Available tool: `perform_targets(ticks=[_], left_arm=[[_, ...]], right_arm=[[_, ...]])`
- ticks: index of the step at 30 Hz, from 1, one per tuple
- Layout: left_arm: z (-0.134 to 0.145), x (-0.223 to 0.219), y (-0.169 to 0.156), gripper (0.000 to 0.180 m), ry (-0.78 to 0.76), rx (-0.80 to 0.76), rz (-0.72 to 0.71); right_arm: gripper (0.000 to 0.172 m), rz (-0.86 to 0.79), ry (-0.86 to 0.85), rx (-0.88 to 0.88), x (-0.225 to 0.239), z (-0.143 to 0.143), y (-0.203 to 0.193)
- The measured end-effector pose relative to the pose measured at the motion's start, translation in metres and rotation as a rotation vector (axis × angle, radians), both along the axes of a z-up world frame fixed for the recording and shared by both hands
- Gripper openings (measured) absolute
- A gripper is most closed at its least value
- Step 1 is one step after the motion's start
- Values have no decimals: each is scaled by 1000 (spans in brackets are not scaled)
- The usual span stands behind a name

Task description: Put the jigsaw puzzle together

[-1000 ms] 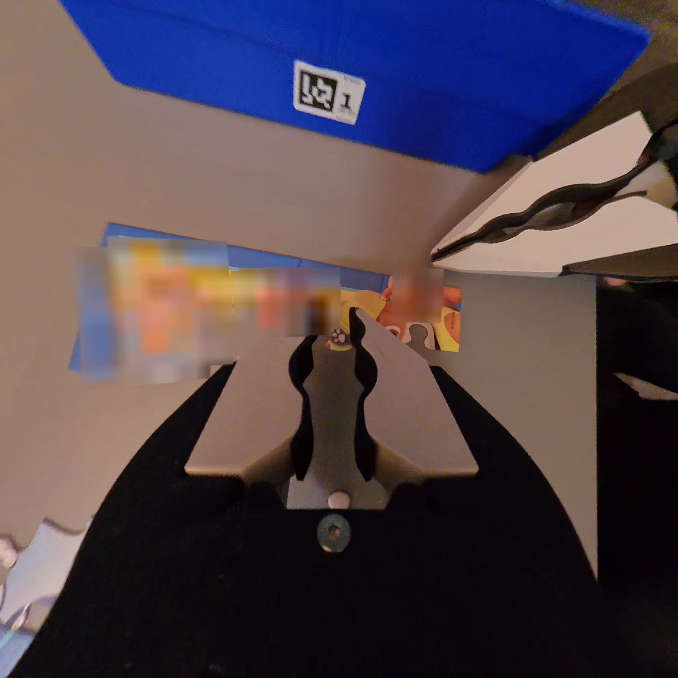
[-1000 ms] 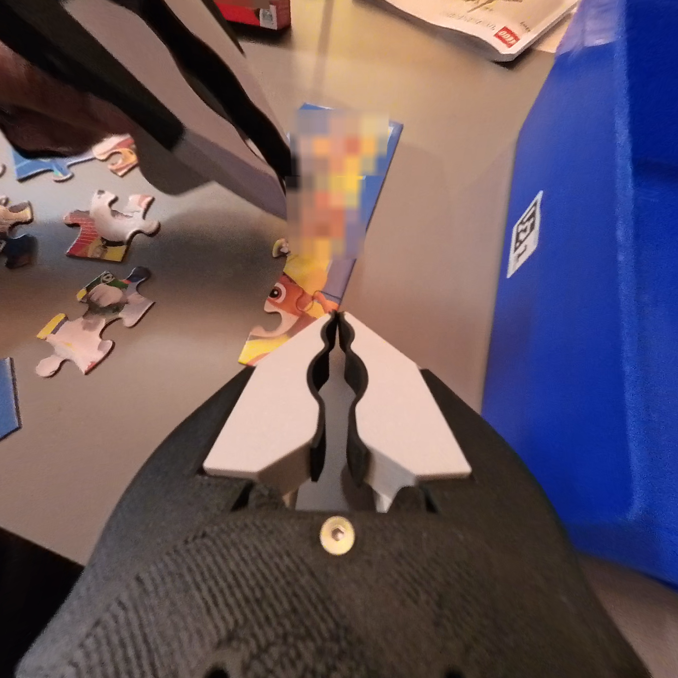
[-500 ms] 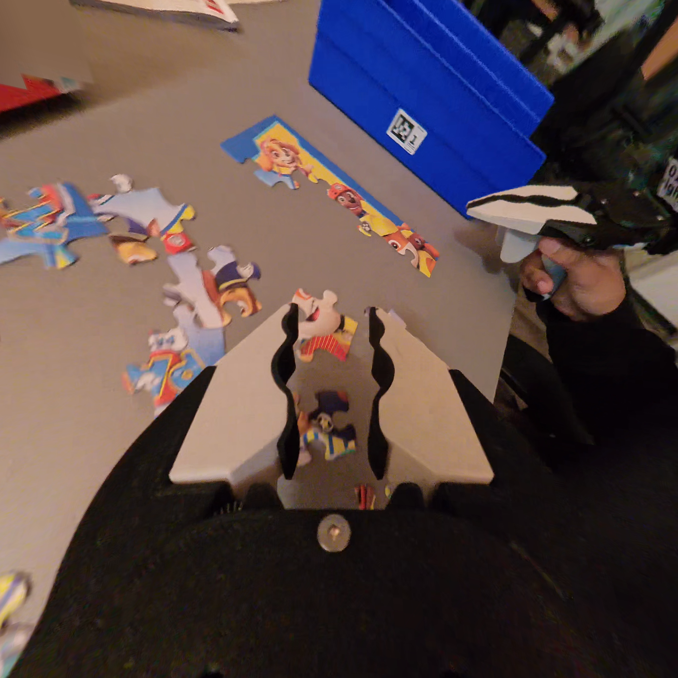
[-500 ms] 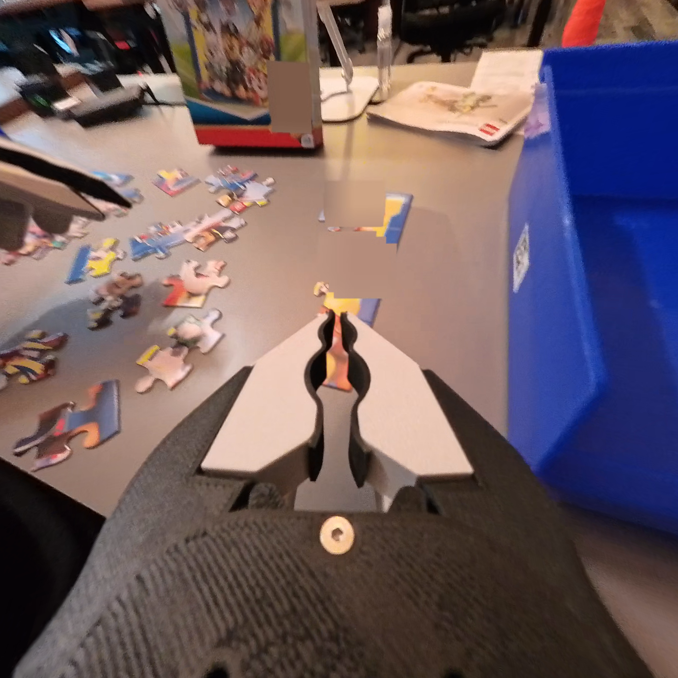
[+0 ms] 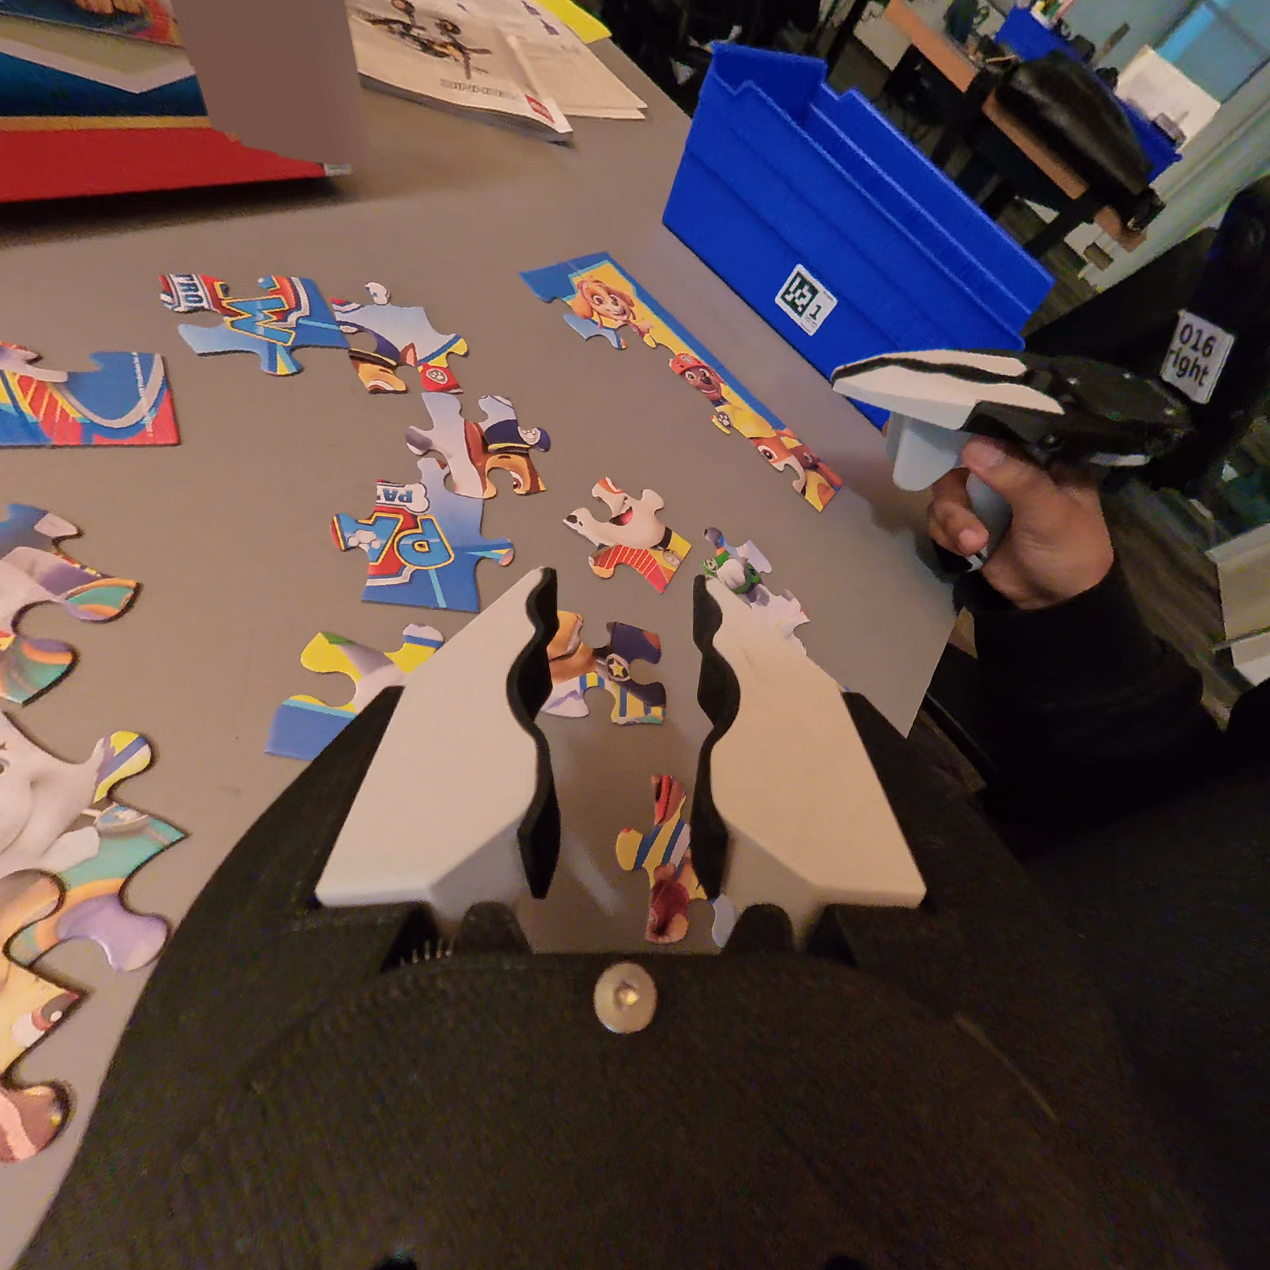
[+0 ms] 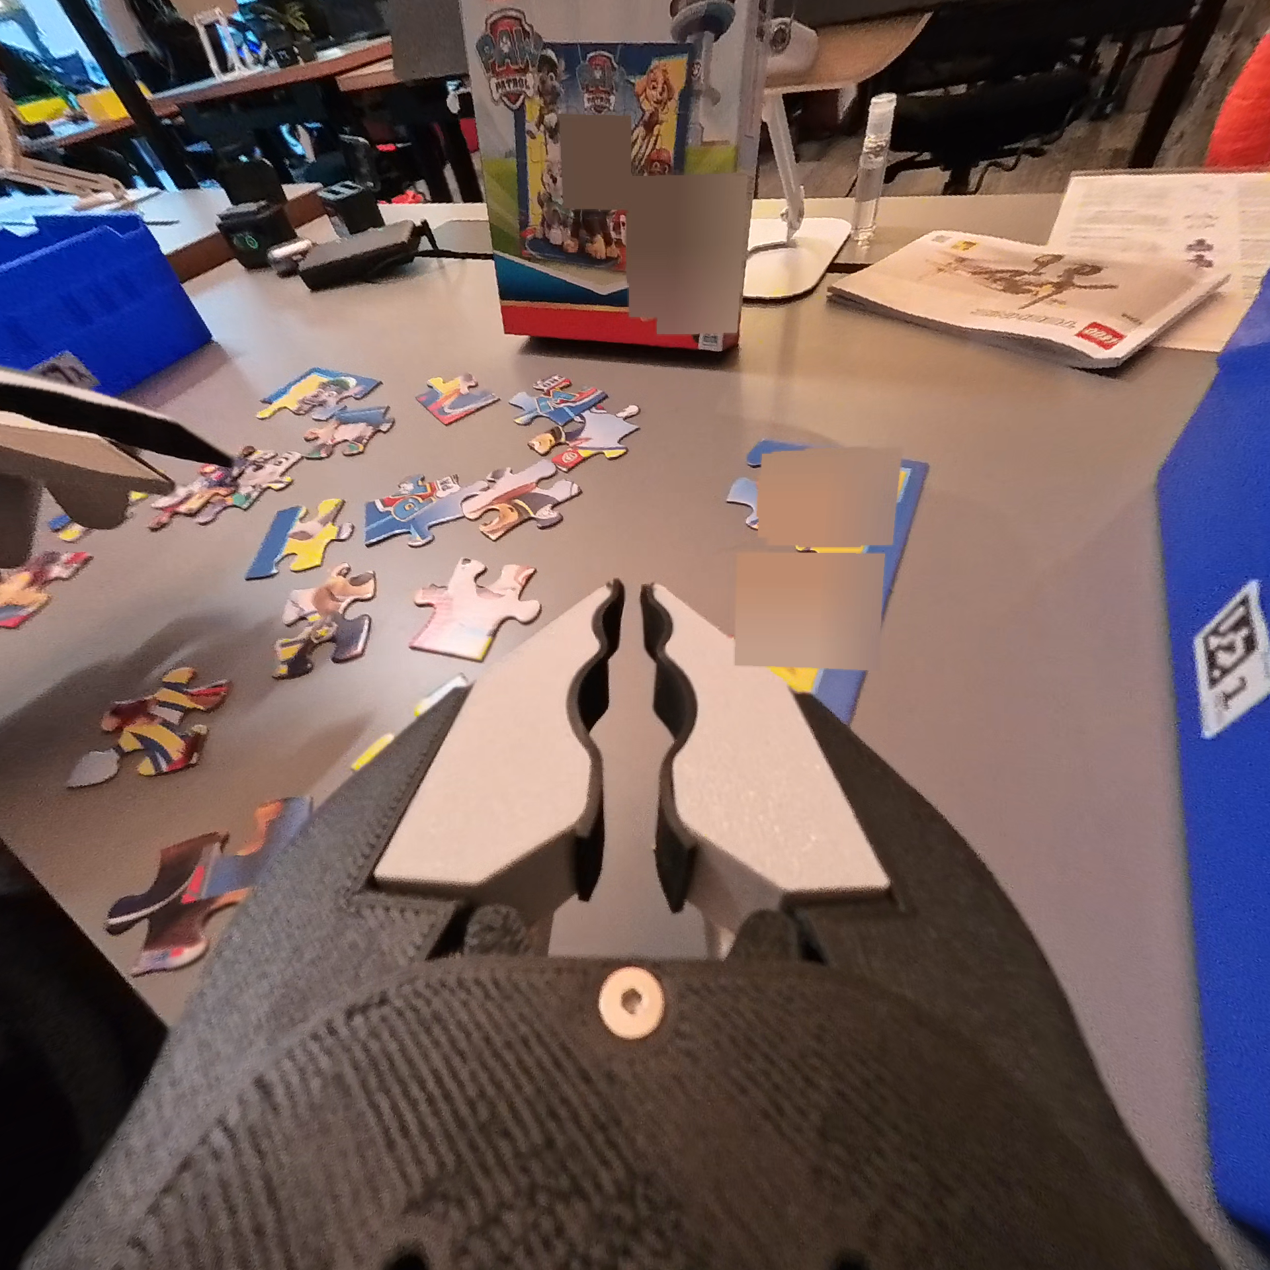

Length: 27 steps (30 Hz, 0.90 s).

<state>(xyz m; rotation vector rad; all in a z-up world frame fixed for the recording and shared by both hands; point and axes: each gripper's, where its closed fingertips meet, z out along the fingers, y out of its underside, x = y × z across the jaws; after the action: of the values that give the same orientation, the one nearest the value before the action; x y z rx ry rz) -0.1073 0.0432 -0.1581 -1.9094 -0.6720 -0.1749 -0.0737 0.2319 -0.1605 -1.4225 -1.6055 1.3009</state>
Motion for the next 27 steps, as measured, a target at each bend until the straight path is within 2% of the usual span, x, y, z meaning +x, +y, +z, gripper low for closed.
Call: perform_targets(ticks=[3, 14, 22, 27], left_arm=[[0, -1, -5, 38, -10, 17, 17], [-15, -9, -29, 38, -2, -24, 79], [-21, -15, -43, 38, 52, -73, 106], [-22, -19, -50, 38, -3, -18, 119]], right_arm=[[4, 23, 13, -20, -1, 4, -7], [12, 128, -89, 43, -2, -16, -39], [12, 77, -97, 68, -1, -16, -27], [12, 45, -89, 77, 1, -11, -17]])
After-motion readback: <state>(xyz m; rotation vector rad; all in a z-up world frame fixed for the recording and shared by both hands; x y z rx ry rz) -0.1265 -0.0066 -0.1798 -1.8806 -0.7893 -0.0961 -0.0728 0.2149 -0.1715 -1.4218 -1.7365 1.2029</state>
